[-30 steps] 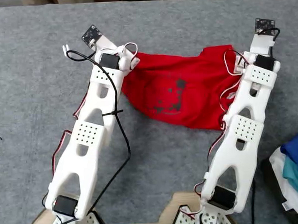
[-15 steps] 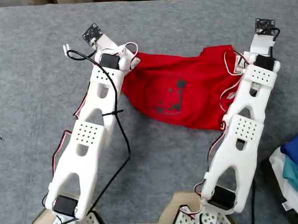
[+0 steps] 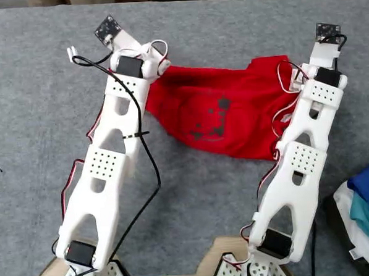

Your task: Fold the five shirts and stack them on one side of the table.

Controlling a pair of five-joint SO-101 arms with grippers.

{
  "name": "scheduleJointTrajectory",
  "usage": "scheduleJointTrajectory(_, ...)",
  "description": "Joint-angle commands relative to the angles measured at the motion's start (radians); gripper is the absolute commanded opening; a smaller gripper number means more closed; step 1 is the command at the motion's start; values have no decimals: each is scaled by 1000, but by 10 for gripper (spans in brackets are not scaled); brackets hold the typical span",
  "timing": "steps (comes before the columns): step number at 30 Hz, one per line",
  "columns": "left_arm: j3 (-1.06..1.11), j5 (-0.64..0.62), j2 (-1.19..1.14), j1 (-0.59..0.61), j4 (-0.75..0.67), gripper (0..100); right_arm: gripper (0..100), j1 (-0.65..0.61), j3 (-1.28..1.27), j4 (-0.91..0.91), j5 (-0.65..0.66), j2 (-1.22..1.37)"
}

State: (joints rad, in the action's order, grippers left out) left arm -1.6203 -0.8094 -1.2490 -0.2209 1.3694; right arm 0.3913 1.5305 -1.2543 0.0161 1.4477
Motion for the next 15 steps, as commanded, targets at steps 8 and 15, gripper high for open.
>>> scheduleJointTrajectory(8, -52, 75, 177, 32, 124, 20, 163, -4, 139, -167, 2, -12)
scheduleJointTrajectory(15, -52, 161, 306, 137, 315, 20, 163, -5, 136, -256, -6, -174)
